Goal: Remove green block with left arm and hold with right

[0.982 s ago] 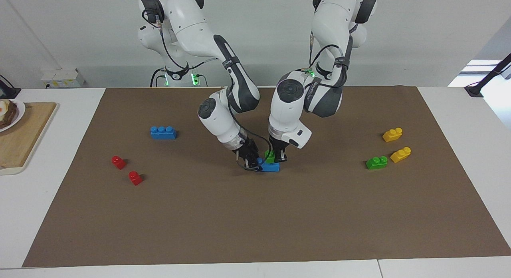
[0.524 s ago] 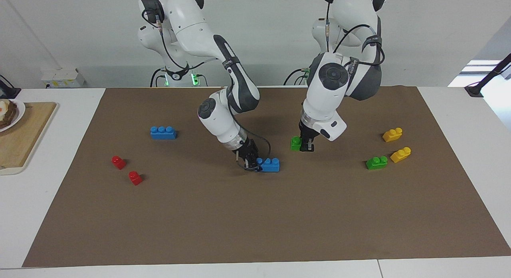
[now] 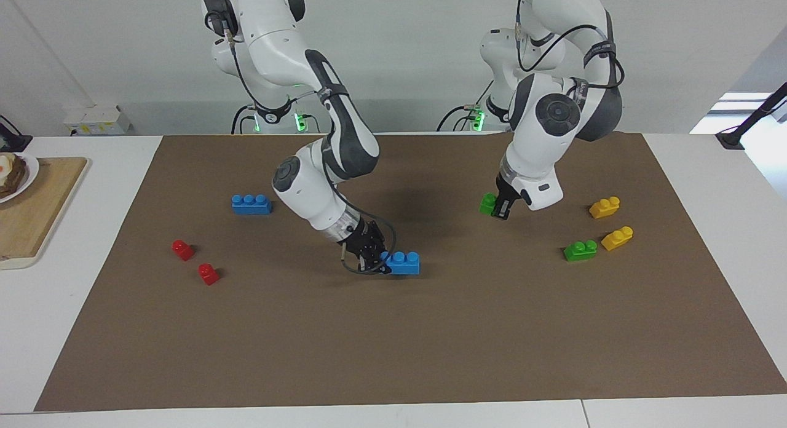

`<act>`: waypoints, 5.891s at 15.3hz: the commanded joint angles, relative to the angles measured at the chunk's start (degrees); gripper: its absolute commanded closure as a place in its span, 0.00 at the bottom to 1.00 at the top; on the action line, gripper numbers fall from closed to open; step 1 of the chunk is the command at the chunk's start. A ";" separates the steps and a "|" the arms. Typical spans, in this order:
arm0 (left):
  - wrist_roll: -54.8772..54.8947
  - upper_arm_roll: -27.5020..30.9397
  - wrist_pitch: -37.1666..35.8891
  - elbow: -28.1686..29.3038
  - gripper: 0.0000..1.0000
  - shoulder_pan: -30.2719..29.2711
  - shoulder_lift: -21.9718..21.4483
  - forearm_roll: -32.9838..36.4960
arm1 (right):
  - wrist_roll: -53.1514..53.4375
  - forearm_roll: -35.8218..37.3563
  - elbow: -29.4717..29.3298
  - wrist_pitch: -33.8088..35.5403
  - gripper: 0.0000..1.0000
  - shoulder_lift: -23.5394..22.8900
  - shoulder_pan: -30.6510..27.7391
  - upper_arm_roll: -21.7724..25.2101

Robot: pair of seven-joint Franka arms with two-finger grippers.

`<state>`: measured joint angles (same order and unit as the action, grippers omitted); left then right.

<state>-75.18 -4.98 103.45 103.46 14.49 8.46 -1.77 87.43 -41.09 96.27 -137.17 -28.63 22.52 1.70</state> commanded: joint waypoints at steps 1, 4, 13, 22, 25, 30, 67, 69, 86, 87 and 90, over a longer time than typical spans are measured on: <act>15.43 -0.38 0.71 8.06 1.00 -3.84 -7.47 -1.05 | -1.12 3.37 -2.75 4.61 1.00 -0.20 -4.14 -0.38; 35.39 -0.38 0.71 11.93 1.00 -9.82 -10.91 -1.22 | -7.51 5.06 -2.76 11.28 1.00 0.85 -11.87 -0.38; 65.94 -0.21 7.54 22.03 1.00 -17.92 -13.81 -2.72 | -19.57 5.76 6.55 19.66 1.00 6.21 -22.69 -0.12; 73.32 -0.12 20.63 30.04 1.00 -21.88 -12.68 -2.72 | -26.68 5.67 22.02 11.15 1.00 13.78 -24.98 -0.12; 74.64 -0.12 25.22 31.28 1.00 -22.32 -11.19 -2.72 | -29.06 5.67 23.17 10.78 1.00 14.13 -27.09 -0.12; 77.99 -0.12 30.04 33.56 1.00 -23.11 -10.83 -2.63 | -31.17 5.67 25.54 10.43 1.00 15.01 -28.76 -0.12; 77.46 -0.30 14.25 17.14 0.00 -21.52 -11.09 -2.28 | -64.37 34.05 0.94 33.01 0.01 23.44 -24.11 -0.56; 77.46 -0.30 12.14 15.82 0.00 -21.52 -13.02 -2.28 | -70.35 36.42 1.11 34.59 0.01 24.58 -24.11 -0.56; 76.06 -0.21 -9.84 -6.35 0.00 -21.26 -6.87 0.01 | -88.83 39.24 3.31 41.46 0.00 32.41 -22.79 -0.73; 75.36 0.14 -10.10 -5.90 0.00 -20.04 -7.48 0.01 | -89.62 39.68 3.13 41.46 0.00 32.50 -22.96 -0.73; 75.18 4.71 -9.32 -6.25 0.00 -15.46 -7.40 -0.17 | -90.24 41.61 3.22 41.46 0.00 32.59 -22.70 -0.64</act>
<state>1.08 -3.16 95.13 98.45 -4.18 0.84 -2.96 -1.35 -1.98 97.96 -94.59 2.71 -0.19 1.15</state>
